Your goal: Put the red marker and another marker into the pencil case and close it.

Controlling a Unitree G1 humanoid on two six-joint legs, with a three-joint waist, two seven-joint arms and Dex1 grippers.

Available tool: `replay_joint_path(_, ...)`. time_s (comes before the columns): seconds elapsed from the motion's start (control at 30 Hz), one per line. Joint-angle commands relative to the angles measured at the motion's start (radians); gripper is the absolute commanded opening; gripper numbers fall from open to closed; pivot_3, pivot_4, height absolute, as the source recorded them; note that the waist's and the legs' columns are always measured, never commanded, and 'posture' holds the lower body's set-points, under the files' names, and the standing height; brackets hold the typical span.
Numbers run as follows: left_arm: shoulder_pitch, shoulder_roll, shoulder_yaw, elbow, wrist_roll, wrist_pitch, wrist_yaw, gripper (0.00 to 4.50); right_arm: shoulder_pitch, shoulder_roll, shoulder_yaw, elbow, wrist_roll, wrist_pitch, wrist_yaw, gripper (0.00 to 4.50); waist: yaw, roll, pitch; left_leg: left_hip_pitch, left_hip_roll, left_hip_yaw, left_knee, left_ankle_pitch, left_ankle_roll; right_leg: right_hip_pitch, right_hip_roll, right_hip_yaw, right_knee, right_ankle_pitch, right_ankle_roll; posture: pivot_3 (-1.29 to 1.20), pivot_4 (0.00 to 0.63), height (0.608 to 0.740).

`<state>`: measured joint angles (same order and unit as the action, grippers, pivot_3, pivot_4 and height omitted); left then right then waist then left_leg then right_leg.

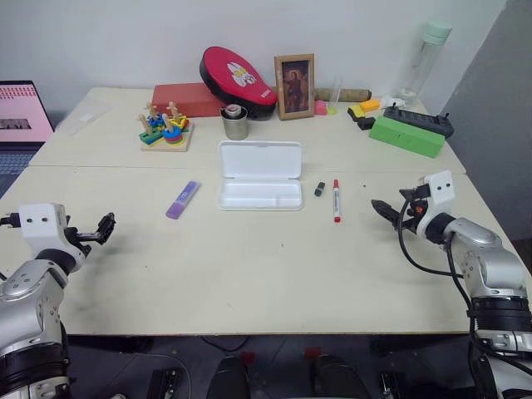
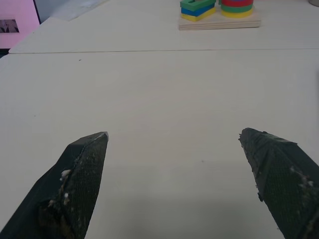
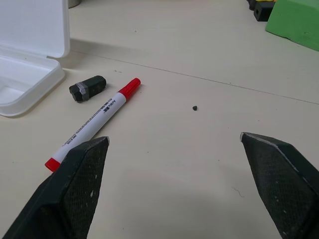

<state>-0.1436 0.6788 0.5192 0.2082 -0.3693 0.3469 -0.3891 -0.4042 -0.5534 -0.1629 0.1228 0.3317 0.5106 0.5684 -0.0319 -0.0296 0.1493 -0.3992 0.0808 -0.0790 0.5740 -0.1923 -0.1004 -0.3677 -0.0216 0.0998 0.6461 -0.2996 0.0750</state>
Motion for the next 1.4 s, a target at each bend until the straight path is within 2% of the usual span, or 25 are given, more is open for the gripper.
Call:
replay_joint_path(0.03,0.003,0.017,0.038,-0.040,-0.020,0.002,-0.014,4.50,-0.004,-0.025,-0.022,-0.044,0.004,0.000,0.010,4.46,0.000,0.000,0.000,0.000,0.000,0.000,0.000,0.000,0.000,0.000,0.000,0.000,0.000,0.000,0.000,0.00,0.150,0.740)
replay_joint_path(0.97,0.051,0.025,0.012,-0.091,-0.020,0.031,-0.049,4.50,-0.027,-0.042,0.002,-0.034,0.006,-0.005,0.076,4.46,0.000,0.000,0.000,0.000,0.000,0.000,0.000,0.000,0.000,0.000,0.000,0.000,0.000,0.000,0.000,0.00,0.150,0.740)
replay_joint_path(1.07,0.045,0.064,-0.046,-0.138,-0.049,0.058,-0.176,4.50,-0.082,-0.076,0.090,-0.054,0.017,0.003,0.222,4.46,0.000,0.000,0.000,0.000,0.000,0.000,0.000,0.000,0.000,0.000,0.000,0.000,0.000,0.000,0.000,0.00,0.150,0.740)
replay_joint_path(1.2,0.034,0.103,-0.156,-0.259,-0.143,0.118,-0.402,4.50,-0.245,-0.068,0.257,-0.005,-0.013,0.000,0.402,4.46,-0.004,0.003,0.002,0.000,0.000,0.000,0.001,0.000,0.000,0.000,0.000,0.000,0.000,0.000,0.000,0.00,0.150,0.740)
replay_joint_path(1.3,0.008,0.111,-0.209,-0.315,-0.169,0.118,-0.488,4.50,-0.351,-0.030,0.356,0.070,-0.060,-0.044,0.483,4.46,-0.007,0.002,0.002,0.001,0.000,0.000,0.001,0.000,0.000,0.000,0.000,0.000,0.000,0.000,0.000,0.00,0.150,0.740)
replay_joint_path(1.4,-0.037,0.107,-0.272,-0.370,-0.204,0.138,-0.565,4.50,-0.482,0.070,0.449,0.254,-0.127,-0.123,0.542,4.46,-0.010,0.002,0.002,0.000,0.000,0.000,0.000,0.000,0.000,-0.001,0.000,0.000,0.000,0.000,0.000,0.00,0.150,0.740)
